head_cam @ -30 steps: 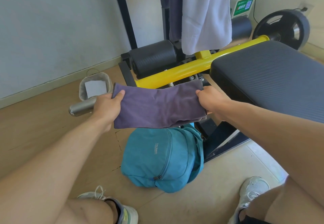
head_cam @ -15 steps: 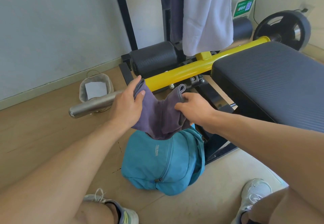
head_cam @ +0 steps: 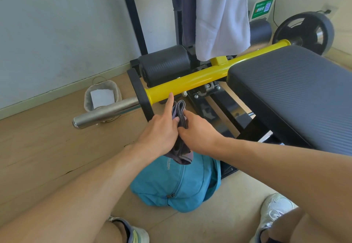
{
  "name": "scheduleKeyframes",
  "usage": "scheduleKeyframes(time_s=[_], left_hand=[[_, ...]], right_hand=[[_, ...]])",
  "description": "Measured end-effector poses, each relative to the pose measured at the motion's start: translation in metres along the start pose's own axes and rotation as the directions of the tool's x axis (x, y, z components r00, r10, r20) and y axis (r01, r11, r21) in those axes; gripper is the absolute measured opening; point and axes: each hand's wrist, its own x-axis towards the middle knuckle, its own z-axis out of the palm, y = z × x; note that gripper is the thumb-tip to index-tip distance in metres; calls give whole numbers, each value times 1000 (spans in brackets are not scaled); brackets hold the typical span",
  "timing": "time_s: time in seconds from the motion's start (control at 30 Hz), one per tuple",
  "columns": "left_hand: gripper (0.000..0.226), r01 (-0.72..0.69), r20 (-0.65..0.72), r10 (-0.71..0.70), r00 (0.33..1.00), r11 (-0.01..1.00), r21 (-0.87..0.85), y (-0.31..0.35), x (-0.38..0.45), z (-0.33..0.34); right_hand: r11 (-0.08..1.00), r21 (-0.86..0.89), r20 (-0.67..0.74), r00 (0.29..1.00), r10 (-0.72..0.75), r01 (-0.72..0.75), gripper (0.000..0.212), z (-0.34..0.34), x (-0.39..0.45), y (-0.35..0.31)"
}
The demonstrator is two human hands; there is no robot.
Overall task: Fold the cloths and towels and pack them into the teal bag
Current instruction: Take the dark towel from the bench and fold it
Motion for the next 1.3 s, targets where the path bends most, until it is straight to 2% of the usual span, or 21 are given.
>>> scheduleKeyframes(time_s=[0.17, 0.3, 0.43, 0.6, 0.7, 0.8, 0.87, 0.97, 1.0, 1.1, 1.23, 1.3], left_hand=[[67, 16, 7, -16, 1000, 990, -140, -2, 2, 0], [64, 102, 32, -97, 995, 968, -229, -1, 1, -3], [63, 154, 26, -153, 988, 945, -288, -3, 5, -5], [66, 247, 41, -262, 964, 831, -498, -13, 13, -2], [67, 257, 50, -270, 962, 824, -504, -13, 11, -2], [68, 277, 63, -286, 956, 814, -510, -12, 11, -3], [69, 290, 70, -297, 952, 807, -514, -13, 12, -4], [79, 297, 77, -299, 951, 817, -494, -16, 11, -8], [84, 298, 87, -293, 952, 823, -485, -16, 10, -10], [96, 318, 128, -294, 947, 817, -482, -22, 12, -13], [97, 263, 199, -197, 960, 878, -399, -24, 11, -17], [92, 199, 257, -108, 960, 911, -361, -24, 9, -20]], right_hand=[[998, -12, 5, 998, -57, 57, 28, -2, -2, -2], [996, -57, 16, 998, -68, 69, 27, -3, -1, -3], [997, -31, 118, 991, -66, 70, 38, -8, -3, -6], [992, -67, 156, 983, -93, 105, 49, -13, -7, -11], [992, -70, 167, 982, -87, 100, 44, -14, -9, -14], [998, -2, 196, 978, -64, 66, 44, -16, -12, -14], [996, 90, 233, 972, -7, -15, 62, -19, -13, -16], [958, 234, 342, 937, 77, -165, 107, -26, -9, -14], [944, 268, 366, 927, 84, -192, 110, -28, -7, -13], [935, 285, 347, 932, 107, -213, 91, -41, 0, -6], [999, -34, 94, 996, 0, 3, 69, -52, 8, 7], [991, -120, 60, 997, -51, 58, 71, -57, 10, 8]])
